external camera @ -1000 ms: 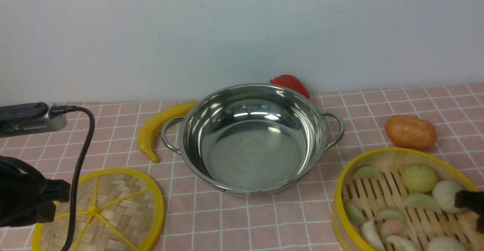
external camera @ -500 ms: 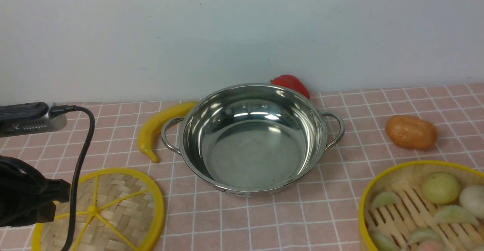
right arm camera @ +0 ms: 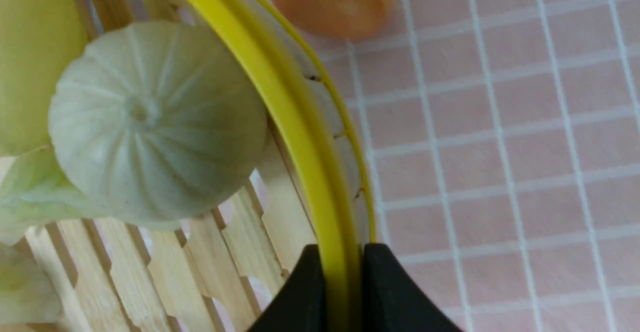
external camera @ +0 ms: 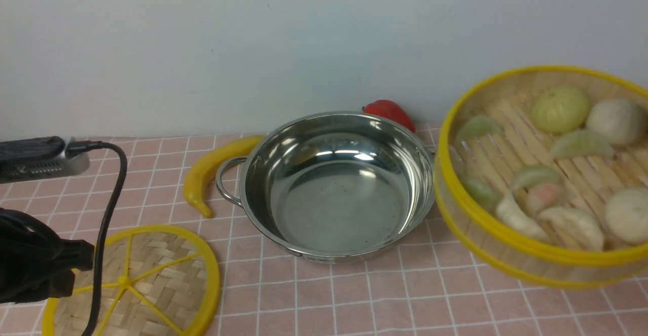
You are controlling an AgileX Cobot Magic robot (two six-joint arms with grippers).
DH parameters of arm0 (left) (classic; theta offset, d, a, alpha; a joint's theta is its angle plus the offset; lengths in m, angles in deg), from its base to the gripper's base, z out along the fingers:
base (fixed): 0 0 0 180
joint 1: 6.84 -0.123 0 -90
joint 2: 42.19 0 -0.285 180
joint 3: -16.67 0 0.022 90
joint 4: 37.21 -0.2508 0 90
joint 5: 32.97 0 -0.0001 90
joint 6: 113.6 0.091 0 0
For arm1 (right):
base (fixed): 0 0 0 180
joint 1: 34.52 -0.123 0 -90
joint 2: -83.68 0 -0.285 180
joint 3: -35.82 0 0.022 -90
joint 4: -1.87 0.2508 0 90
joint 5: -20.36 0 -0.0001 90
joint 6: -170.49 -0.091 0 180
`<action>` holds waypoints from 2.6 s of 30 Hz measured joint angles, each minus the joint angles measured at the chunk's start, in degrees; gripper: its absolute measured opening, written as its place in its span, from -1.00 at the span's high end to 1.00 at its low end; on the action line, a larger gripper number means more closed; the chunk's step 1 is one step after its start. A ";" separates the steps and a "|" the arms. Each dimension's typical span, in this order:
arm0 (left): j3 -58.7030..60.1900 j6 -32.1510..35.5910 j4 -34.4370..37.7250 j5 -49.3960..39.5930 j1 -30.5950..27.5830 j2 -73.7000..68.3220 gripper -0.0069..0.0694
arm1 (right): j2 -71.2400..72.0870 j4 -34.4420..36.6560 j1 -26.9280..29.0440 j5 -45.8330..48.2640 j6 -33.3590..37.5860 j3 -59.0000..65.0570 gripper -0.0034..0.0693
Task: Place the steamer in the pot on the pink tablecloth, and put the lid on the steamer.
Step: 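Place the bamboo steamer basket of food into the steel pot with the right gripper, then grasp the bamboo steamer lid lying on the table by its centre knob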
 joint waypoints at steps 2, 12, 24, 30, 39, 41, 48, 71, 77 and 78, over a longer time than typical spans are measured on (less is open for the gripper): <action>0.00 0.00 0.00 0.00 0.00 0.00 0.18 | -4.07 0.23 -3.07 -0.74 -0.16 -3.51 0.65; 0.00 0.00 0.00 0.04 0.00 0.00 0.18 | -31.25 0.57 -17.99 -2.53 -3.22 -27.56 0.65; 0.00 0.51 0.00 0.11 0.00 0.00 0.18 | -52.22 0.24 -21.72 2.78 -3.58 -53.55 0.65; 0.00 0.58 0.00 0.31 0.00 0.00 0.18 | -56.07 0.27 -22.18 2.72 -3.64 -55.45 0.65; 0.00 0.58 0.00 2.54 0.00 0.00 0.18 | -60.18 -0.31 -22.24 3.20 -3.64 -55.45 0.65; 0.00 0.64 0.00 3.08 0.00 0.00 0.18 | -60.40 -0.31 -22.24 3.27 -3.58 -55.45 0.65; 0.00 2.11 0.05 4.52 0.00 -0.13 0.18 | -60.46 -0.36 -22.24 3.27 -3.19 -55.50 0.63; -0.02 2.98 1.33 20.01 0.05 -25.56 0.18 | -47.32 0.16 -22.24 1.71 -0.17 -55.98 -0.61; -0.08 2.98 1.33 21.93 0.05 -30.48 0.18 | -36.24 0.16 -22.24 1.65 1.46 -55.98 -0.61; -0.08 2.55 1.33 22.55 0.05 -31.43 0.19 | -33.95 0.16 -22.24 1.65 1.88 -55.98 -0.61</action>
